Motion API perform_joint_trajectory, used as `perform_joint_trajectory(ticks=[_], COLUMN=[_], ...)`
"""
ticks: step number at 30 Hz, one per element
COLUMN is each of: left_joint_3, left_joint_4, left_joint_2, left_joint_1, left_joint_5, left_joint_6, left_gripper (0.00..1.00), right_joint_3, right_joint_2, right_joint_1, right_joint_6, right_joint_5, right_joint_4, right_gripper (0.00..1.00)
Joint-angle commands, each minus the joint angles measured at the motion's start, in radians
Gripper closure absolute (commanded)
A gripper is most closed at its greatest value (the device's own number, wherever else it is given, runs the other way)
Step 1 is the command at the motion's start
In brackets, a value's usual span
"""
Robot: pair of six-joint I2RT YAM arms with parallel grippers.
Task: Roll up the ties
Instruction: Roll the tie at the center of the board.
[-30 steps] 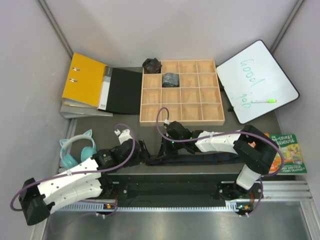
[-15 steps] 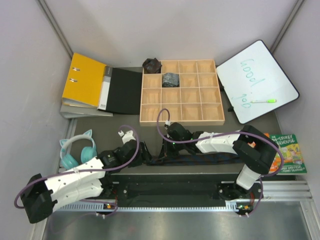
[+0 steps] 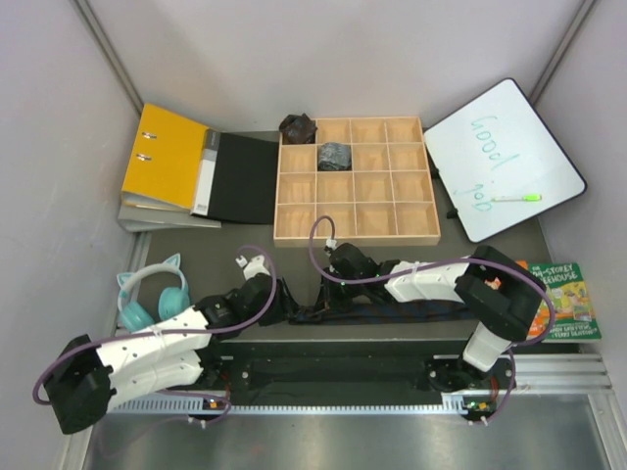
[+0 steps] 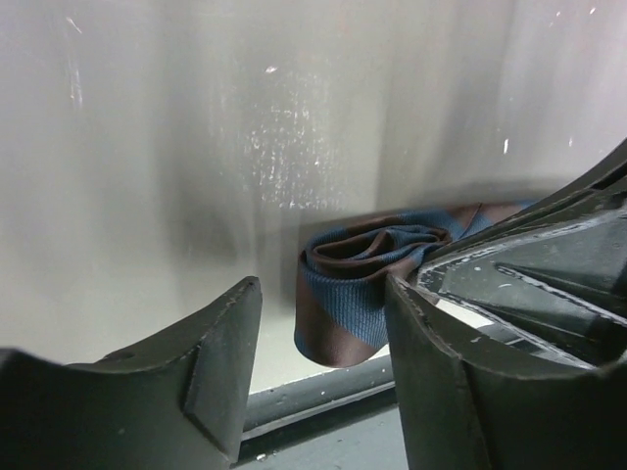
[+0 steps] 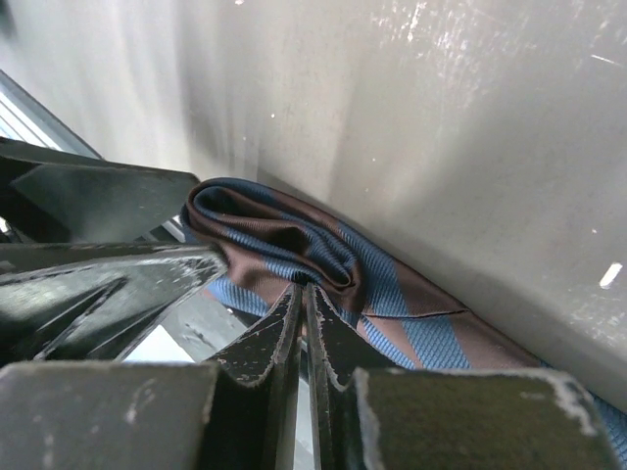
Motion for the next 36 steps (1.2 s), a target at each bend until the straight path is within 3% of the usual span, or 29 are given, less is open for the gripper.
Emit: perform_joint_trajectory(ticks=[1, 6, 8, 12, 17, 19, 29, 36], left_joint_3=[-0.036, -0.059, -0.062, -0.055, -0.018, 0.029, 0.278, 0.398], left_joint_4=[0.088, 0.134, 0.153, 0.186, 0.176, 0.099, -0.299, -0.447], left_joint_2=[0.013, 0.042, 0.063, 0.105, 0.134, 0.139, 0.131, 0.136], left_joint_1=[0.005, 0.005, 0.007, 0.007, 0.005, 0.007, 0.005, 0.004], left_joint_5=[0.024, 0.035, 0.031, 0.026, 0.046, 0.038, -0.061, -0.11], left_joint_6=[-0.009, -0.017, -0.012, 0.011, 0.043, 0.048, 0.118, 0.146], left_gripper=[0.43, 0.48, 0.56, 0.62, 0.84, 0.93, 0.99, 1.0], right_joint_3=[-0.013, -0.015, -0.018, -0.019, -0.016, -0.01, 0.08, 0.139], right_joint_2=[0.011, 0.016, 0.017, 0.024, 0.027, 0.025, 0.025, 0.05], right_joint_1=[0.005, 0.005, 0.005, 0.005, 0.005, 0.005, 0.005, 0.007], right_joint_6=[-0.015, -0.015, -0.013, -0.013, -0.01, -0.01, -0.015, -0.01], right_joint_5=[0.018, 0.015, 0.015, 0.012, 0.009, 0.009, -0.008, -0.031], right_joint_4=[0.023, 0.026, 0.029, 0.036, 0.034, 0.031, -0.009, -0.01], right_gripper=[0.94, 0.94, 0.94, 0.94, 0.94, 0.94, 0.94, 0.94])
